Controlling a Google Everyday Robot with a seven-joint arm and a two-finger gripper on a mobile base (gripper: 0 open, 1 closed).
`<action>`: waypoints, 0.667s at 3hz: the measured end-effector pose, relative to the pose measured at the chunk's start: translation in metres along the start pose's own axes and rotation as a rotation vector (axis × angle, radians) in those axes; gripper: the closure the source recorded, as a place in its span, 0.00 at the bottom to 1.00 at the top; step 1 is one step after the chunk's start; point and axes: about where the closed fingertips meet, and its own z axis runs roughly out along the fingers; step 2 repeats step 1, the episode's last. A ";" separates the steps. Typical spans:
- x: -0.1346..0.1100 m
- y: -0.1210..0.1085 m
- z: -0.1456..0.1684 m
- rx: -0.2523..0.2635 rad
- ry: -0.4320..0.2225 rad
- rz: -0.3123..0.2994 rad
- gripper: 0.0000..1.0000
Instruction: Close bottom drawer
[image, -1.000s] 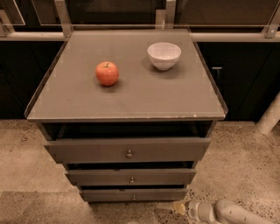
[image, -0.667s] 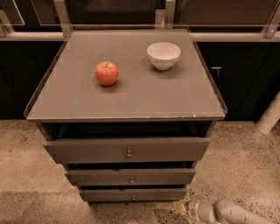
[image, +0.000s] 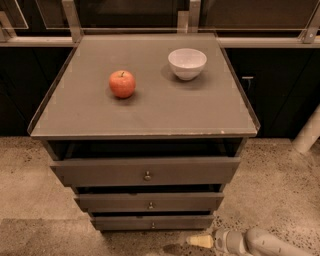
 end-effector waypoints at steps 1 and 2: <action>0.000 0.000 0.000 0.000 0.000 0.000 0.00; 0.000 0.000 0.000 0.000 0.000 0.000 0.00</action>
Offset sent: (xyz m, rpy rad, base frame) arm 0.0000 0.0000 0.0000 0.0000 0.0000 0.0000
